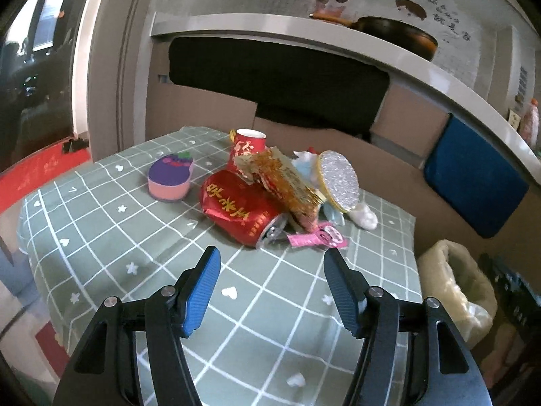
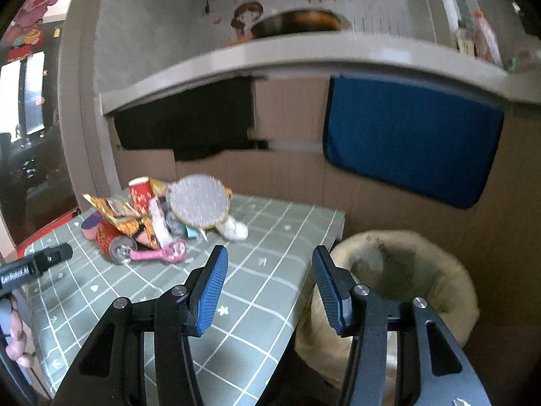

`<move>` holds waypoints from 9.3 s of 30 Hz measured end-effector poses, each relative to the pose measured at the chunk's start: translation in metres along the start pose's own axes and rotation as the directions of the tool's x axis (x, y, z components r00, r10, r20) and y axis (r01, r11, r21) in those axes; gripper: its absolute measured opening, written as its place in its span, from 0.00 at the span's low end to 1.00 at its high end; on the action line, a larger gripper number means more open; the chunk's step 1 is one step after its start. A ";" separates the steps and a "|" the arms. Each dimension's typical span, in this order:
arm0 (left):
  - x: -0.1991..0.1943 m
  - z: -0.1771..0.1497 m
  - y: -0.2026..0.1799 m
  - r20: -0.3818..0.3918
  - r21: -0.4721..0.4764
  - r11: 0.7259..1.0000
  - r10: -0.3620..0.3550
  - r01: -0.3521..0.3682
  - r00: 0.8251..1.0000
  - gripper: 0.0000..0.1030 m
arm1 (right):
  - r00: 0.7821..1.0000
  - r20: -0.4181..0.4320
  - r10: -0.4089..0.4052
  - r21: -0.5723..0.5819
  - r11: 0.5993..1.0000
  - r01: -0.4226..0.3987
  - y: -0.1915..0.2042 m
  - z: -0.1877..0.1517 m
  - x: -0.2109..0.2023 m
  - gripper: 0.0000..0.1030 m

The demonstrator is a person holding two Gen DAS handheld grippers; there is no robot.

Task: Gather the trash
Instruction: 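Move the left tool to the red can while the right tool approaches the tissue, then grasp the crushed red can with the left tool while the right tool grasps the white tissue, then lift the red can with the left tool while the right tool carries the tissue to the wastebasket, then open the left tool over the wastebasket while the right tool releases the tissue into it, then move both tools back over the table toward the remaining trash, then grasp the purple eggplant sponge with the left tool while the right tool grasps the red paper cup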

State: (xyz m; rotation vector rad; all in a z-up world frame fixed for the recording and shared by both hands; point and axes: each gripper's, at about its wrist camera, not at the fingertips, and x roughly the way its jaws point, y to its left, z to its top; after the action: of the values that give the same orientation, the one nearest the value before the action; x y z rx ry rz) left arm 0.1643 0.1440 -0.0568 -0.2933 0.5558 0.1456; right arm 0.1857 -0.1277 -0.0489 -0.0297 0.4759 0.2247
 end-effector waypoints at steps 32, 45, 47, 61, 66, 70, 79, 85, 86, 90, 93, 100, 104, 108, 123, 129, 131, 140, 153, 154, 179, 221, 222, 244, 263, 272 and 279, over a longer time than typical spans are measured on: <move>0.163 0.047 0.078 -0.245 -0.418 0.908 -0.154 0.039 0.957 0.69 | 0.982 -0.138 0.127 -0.053 0.989 -0.136 0.022 0.006 0.075 0.48; 0.134 0.050 0.046 -0.203 -0.267 0.961 -0.128 0.071 0.971 0.51 | 0.937 -0.294 0.189 -0.130 0.963 -0.235 0.047 0.053 0.194 0.48; 0.122 0.049 0.042 -0.193 -0.221 0.973 -0.113 0.069 0.975 0.51 | 0.930 -0.327 0.169 -0.149 0.962 -0.227 0.049 0.052 0.211 0.48; 0.068 0.022 0.030 -0.272 -0.119 0.975 -0.214 0.187 0.938 0.51 | 0.883 -0.397 0.252 -0.114 0.941 -0.320 0.055 0.038 0.182 0.11; 0.064 0.012 0.014 -0.282 -0.067 0.975 -0.220 0.210 0.934 0.51 | 0.833 -0.417 0.364 -0.031 0.910 -0.413 0.052 0.011 0.130 0.11; 0.070 0.007 0.003 -0.311 -0.064 0.973 -0.230 0.221 0.922 0.51 | 0.785 -0.437 0.439 0.044 0.882 -0.469 0.054 -0.014 0.106 0.11; 0.086 0.001 0.005 -0.331 -0.137 0.966 -0.254 0.220 0.909 0.52 | 0.821 -0.397 0.411 0.019 0.897 -0.441 0.056 -0.026 0.089 0.17; 0.083 0.002 0.004 -0.358 -0.159 0.971 -0.228 0.181 0.906 0.52 | 0.821 -0.391 0.417 -0.058 0.878 -0.474 0.064 -0.030 0.081 0.28; 0.081 0.002 0.002 -0.355 -0.146 0.973 -0.220 0.178 0.909 0.51 | 0.827 -0.393 0.402 -0.091 0.878 -0.470 0.068 -0.031 0.081 0.28; 0.068 -0.001 -0.003 -0.343 -0.125 0.977 -0.203 0.170 0.917 0.51 | 0.838 -0.422 0.345 -0.168 0.879 -0.447 0.076 -0.033 0.088 0.30; 0.053 -0.003 -0.006 -0.332 -0.125 0.975 -0.217 0.185 0.918 0.51 | 0.828 -0.427 0.363 -0.139 0.879 -0.456 0.071 -0.031 0.089 0.22; 0.009 0.008 -0.029 -0.180 0.010 0.985 -0.166 0.170 0.970 0.51 | 0.879 -0.317 0.357 -0.095 0.910 -0.404 0.050 -0.010 0.055 0.19; -0.012 0.020 -0.044 -0.083 0.070 0.986 -0.144 0.150 0.986 0.51 | 0.905 -0.232 0.355 -0.089 0.919 -0.384 0.038 0.010 0.024 0.19; -0.034 0.038 -0.069 0.022 0.137 0.978 -0.164 0.159 0.986 0.51 | 0.934 -0.159 0.319 -0.107 0.935 -0.338 0.027 0.028 -0.005 0.19; -0.050 0.061 -0.189 0.138 0.301 0.900 -0.368 0.315 0.919 0.51 | 0.994 0.066 0.087 -0.039 0.996 -0.085 -0.070 0.075 -0.086 0.19; -0.036 0.051 -0.229 0.105 0.320 0.859 -0.450 0.399 0.887 0.51 | 0.996 0.093 0.013 0.014 1.000 -0.014 -0.105 0.073 -0.094 0.19; -0.029 0.046 -0.238 0.085 0.328 0.852 -0.457 0.409 0.885 0.51 | 0.996 0.086 0.002 0.048 0.999 -0.006 -0.118 0.071 -0.088 0.19; 0.015 0.025 -0.263 0.002 0.356 0.849 -0.419 0.391 0.908 0.51 | 0.998 0.039 -0.041 0.089 0.995 0.038 -0.143 0.056 -0.057 0.19; 0.037 0.011 -0.273 -0.074 0.343 0.831 -0.442 0.439 0.894 0.51 | 0.998 0.010 -0.062 0.106 0.992 0.061 -0.151 0.048 -0.038 0.19; 0.038 0.011 -0.273 -0.077 0.342 0.830 -0.442 0.440 0.894 0.51 | 0.998 0.009 -0.064 0.110 0.992 0.063 -0.152 0.047 -0.038 0.19; 0.076 -0.002 -0.265 -0.206 0.246 0.849 -0.426 0.468 0.881 0.46 | 0.995 -0.096 -0.021 0.170 0.985 0.037 -0.173 0.020 0.010 0.38; 0.120 0.021 0.012 -0.222 -0.065 0.997 0.033 -0.049 0.974 0.52 | 0.959 -0.218 0.179 -0.035 0.981 -0.191 -0.013 0.007 0.056 0.38; 0.127 0.021 0.009 -0.236 -0.048 0.997 0.054 -0.067 0.970 0.52 | 0.957 -0.225 0.182 -0.031 0.980 -0.194 -0.014 0.005 0.058 0.38; 0.091 0.056 0.094 -0.110 -0.152 0.988 -0.038 0.021 0.993 0.52 | 0.846 -0.403 0.350 -0.081 0.907 -0.414 0.057 0.048 0.206 0.38; 0.183 0.094 0.167 -0.224 -0.350 0.931 0.027 -0.106 0.974 0.59 | 0.857 -0.347 0.382 0.021 0.916 -0.400 0.038 0.040 0.187 0.38; 0.166 0.084 0.106 -0.197 -0.168 0.984 0.021 -0.055 0.980 0.42 | 0.858 -0.333 0.392 0.020 0.912 -0.409 0.035 0.037 0.169 0.38; 0.132 0.085 0.096 -0.137 -0.133 0.989 0.045 -0.063 0.990 0.34 | 0.896 -0.260 0.359 -0.111 0.911 -0.398 0.050 0.059 0.140 0.38</move>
State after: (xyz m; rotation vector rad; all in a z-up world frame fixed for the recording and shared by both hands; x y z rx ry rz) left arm 0.2970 0.2688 -0.0810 -0.4243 0.6888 0.2183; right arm 0.3219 -0.0450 -0.0592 -0.1240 0.6984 0.6518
